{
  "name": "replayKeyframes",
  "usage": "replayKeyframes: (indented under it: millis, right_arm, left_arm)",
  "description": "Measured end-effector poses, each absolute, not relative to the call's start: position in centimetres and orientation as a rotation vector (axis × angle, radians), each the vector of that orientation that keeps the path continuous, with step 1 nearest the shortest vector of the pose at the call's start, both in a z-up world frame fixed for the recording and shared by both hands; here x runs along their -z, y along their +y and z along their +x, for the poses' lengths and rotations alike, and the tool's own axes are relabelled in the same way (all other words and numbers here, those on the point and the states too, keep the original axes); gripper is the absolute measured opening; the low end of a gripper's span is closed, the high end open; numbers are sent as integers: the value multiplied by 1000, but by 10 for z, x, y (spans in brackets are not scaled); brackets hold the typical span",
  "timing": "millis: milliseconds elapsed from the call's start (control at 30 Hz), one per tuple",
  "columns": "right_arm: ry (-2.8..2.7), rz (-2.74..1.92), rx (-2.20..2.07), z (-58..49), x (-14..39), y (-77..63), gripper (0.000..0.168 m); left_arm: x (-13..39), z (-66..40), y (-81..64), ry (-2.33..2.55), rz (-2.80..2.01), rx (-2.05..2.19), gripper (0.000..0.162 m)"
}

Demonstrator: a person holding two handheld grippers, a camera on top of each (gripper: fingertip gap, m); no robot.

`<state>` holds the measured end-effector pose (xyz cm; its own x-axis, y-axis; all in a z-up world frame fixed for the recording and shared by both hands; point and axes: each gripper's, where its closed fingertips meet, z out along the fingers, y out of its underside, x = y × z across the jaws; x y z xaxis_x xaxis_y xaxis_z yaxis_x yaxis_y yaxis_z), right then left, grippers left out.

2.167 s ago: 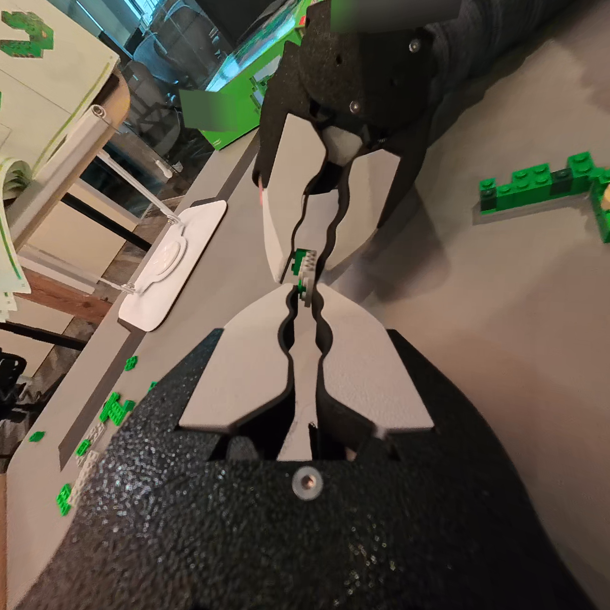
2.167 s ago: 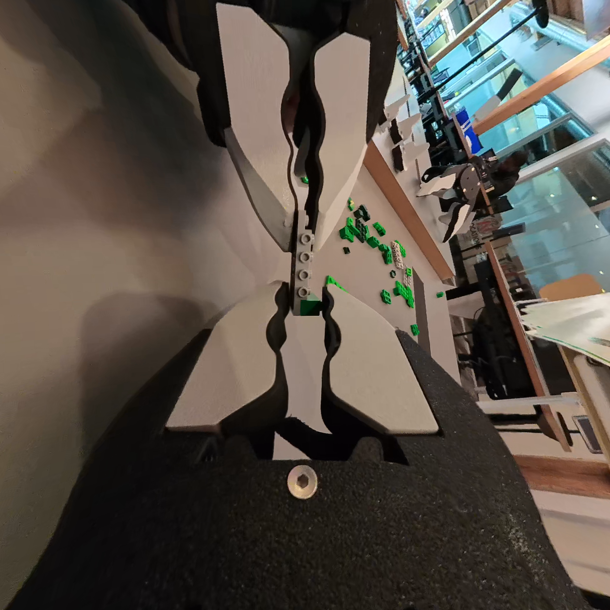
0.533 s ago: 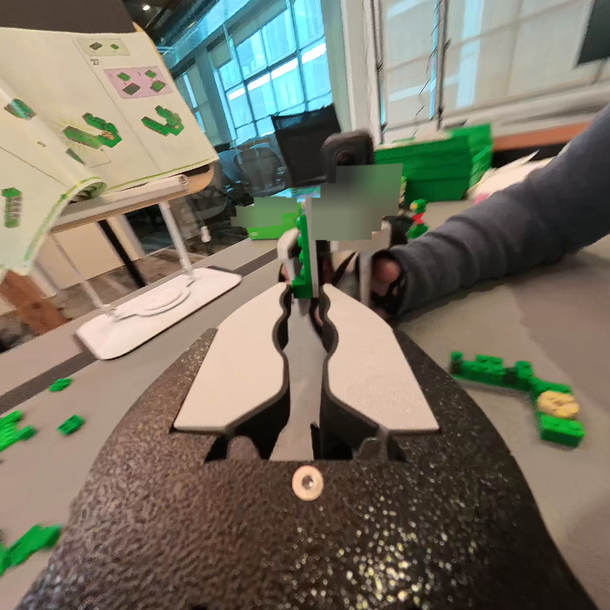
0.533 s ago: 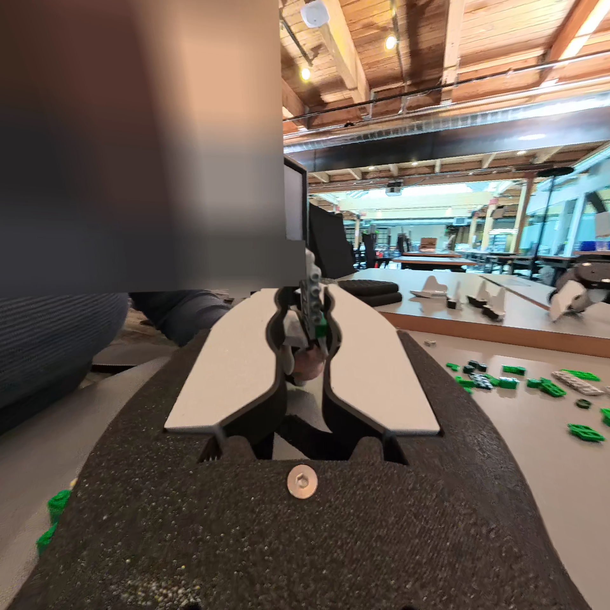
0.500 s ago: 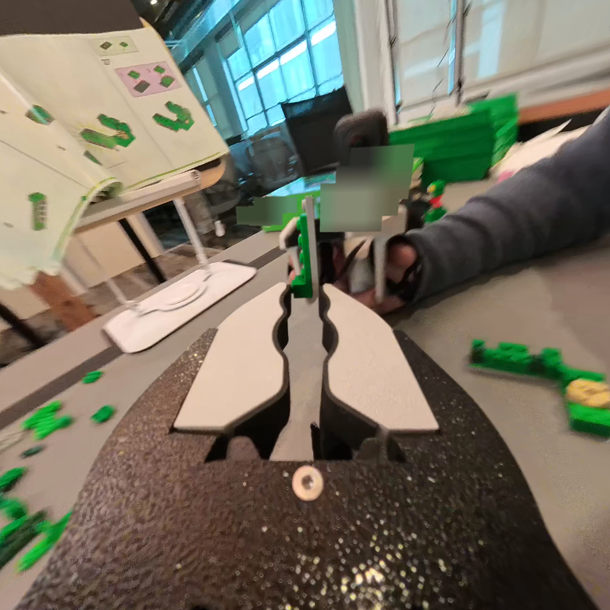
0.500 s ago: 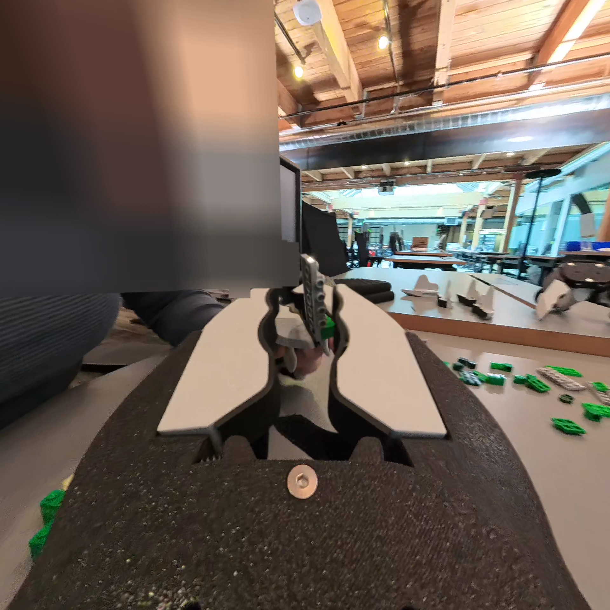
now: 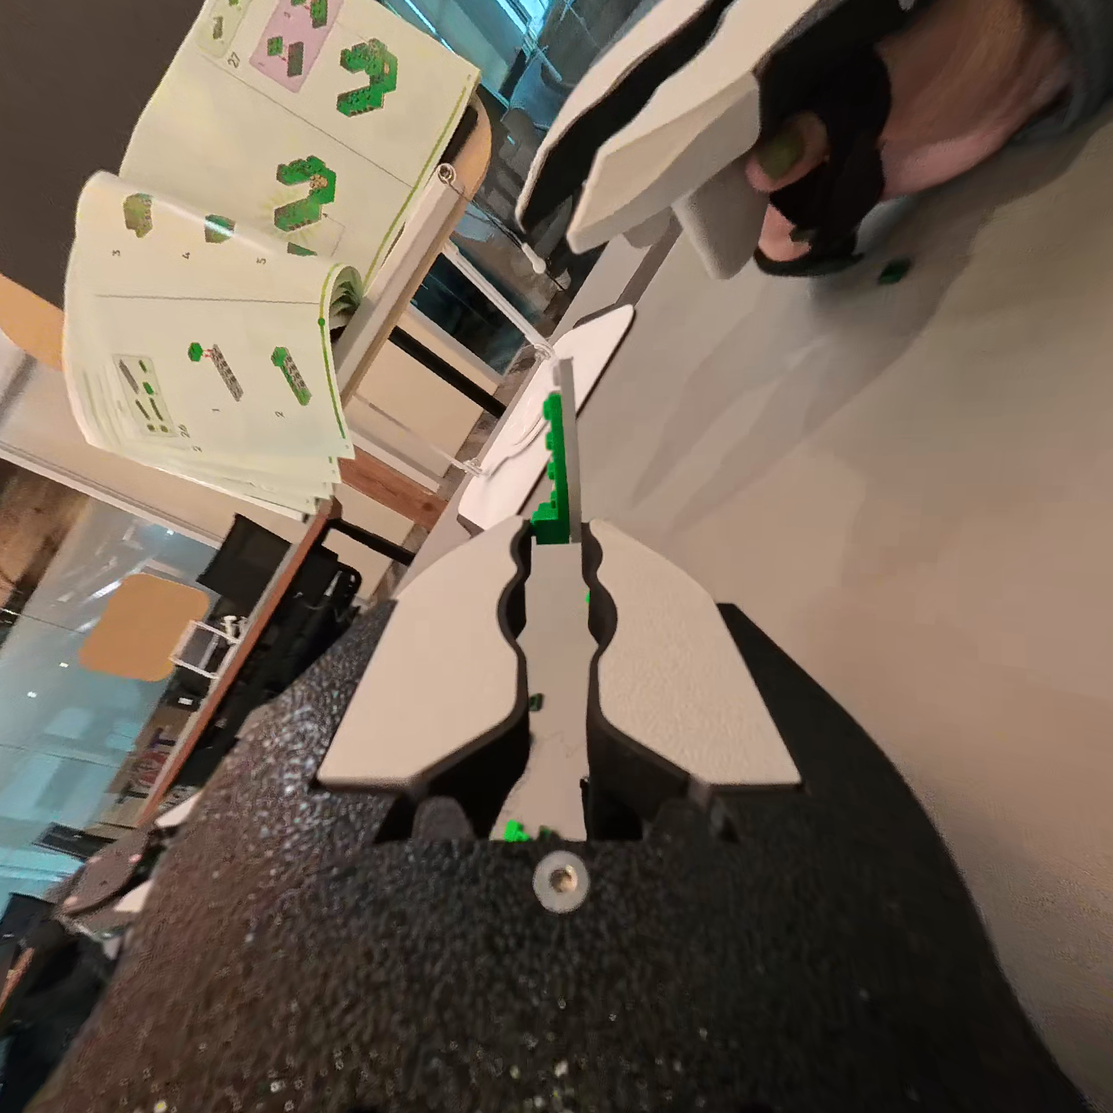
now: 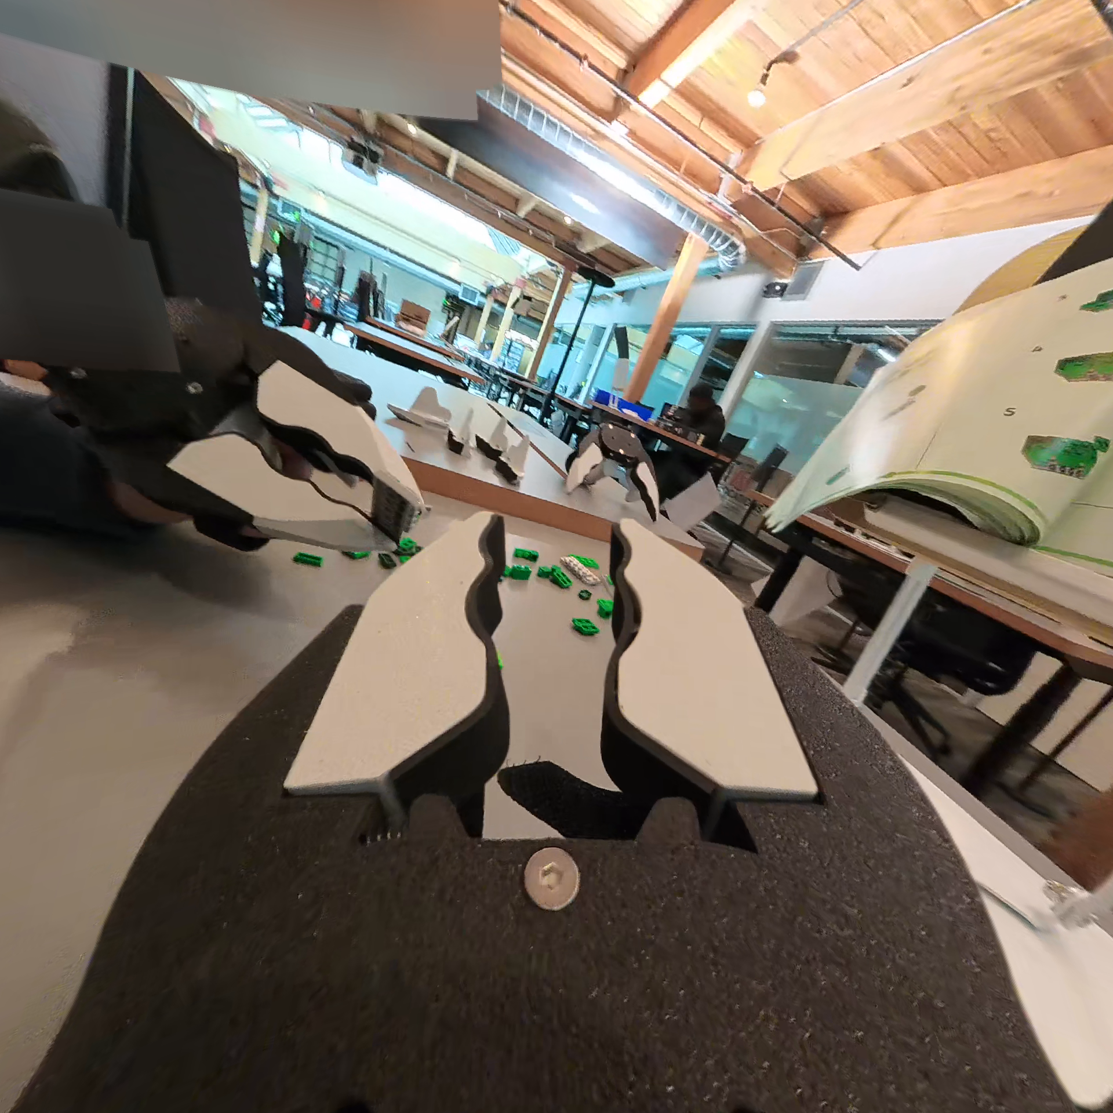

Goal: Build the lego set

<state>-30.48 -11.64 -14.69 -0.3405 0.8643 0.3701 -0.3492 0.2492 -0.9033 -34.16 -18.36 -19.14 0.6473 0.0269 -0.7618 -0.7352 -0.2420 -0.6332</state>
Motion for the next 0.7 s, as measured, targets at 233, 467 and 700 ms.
replayKeyframes:
  millis: [233, 467, 700]
  right_arm:
    - [-1420, -601, -1249, -319, 158, -107, 27]
    - [-1390, -669, -1172, -326, 160, -93, 23]
    - [-1419, -663, -1090, -330, 166, -91, 19]
  left_arm:
    - [191, -357, -189, 612, -1654, -944, 15]
    - [188, -355, -183, 623, -1608, -963, 15]
    - [189, -373, -172, 687, -1613, -1311, 15]
